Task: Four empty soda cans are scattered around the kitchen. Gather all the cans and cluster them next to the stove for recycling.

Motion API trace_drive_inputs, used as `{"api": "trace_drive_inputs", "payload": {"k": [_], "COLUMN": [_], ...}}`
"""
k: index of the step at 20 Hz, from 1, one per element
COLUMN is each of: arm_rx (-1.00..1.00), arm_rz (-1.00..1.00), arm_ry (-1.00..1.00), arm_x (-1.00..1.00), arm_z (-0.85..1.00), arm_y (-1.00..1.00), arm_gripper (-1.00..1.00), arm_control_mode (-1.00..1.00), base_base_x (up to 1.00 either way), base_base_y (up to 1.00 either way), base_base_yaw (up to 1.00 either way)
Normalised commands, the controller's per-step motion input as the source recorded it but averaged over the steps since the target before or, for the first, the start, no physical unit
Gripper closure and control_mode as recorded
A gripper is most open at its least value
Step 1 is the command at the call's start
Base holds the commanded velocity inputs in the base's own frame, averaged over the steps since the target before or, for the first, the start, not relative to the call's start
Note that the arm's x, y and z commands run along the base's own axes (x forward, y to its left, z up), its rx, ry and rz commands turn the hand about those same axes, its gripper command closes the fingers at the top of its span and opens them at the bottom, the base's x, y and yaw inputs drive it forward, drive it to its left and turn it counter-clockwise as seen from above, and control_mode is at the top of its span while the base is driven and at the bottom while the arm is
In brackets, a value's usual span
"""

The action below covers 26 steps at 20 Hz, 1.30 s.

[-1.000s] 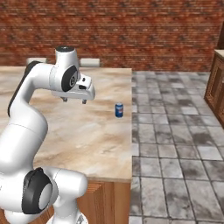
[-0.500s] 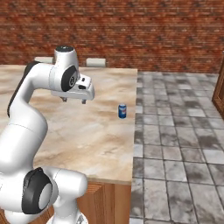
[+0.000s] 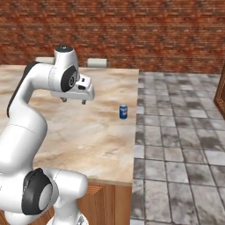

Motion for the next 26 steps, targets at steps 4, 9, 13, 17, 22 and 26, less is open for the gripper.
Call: {"api": "trace_drive_inputs", "payload": {"k": [4, 9, 13, 17, 22, 26], "arm_rx": [-0.01, 0.00, 0.00, 0.00, 0.00, 0.00], "arm_rz": [0.04, 0.14, 0.21, 0.22, 0.22, 0.20], "arm_ry": [0.05, 0.02, 0.00, 0.00, 0.01, 0.06], "arm_x": [0.00, 0.00, 0.00, 0.00, 0.02, 0.09], "arm_z": [-0.07, -0.19, -0.10, -0.10, -0.07, -0.02], "arm_y": [0.05, 0.25, 0.46, 0.54, 0.58, 0.48], "arm_gripper": [-1.00, -1.00, -1.00, -1.00, -1.00, -1.00], "arm_control_mode": [-1.00, -1.00, -1.00, -1.00, -1.00, -1.00], "base_base_x": [0.01, 0.00, 0.00, 0.00, 0.00, 0.00], "base_base_y": [0.06, 0.00, 0.00, 0.00, 0.00, 0.00], "base_base_yaw": [0.06, 0.00, 0.00, 0.00, 0.00, 0.00]}}
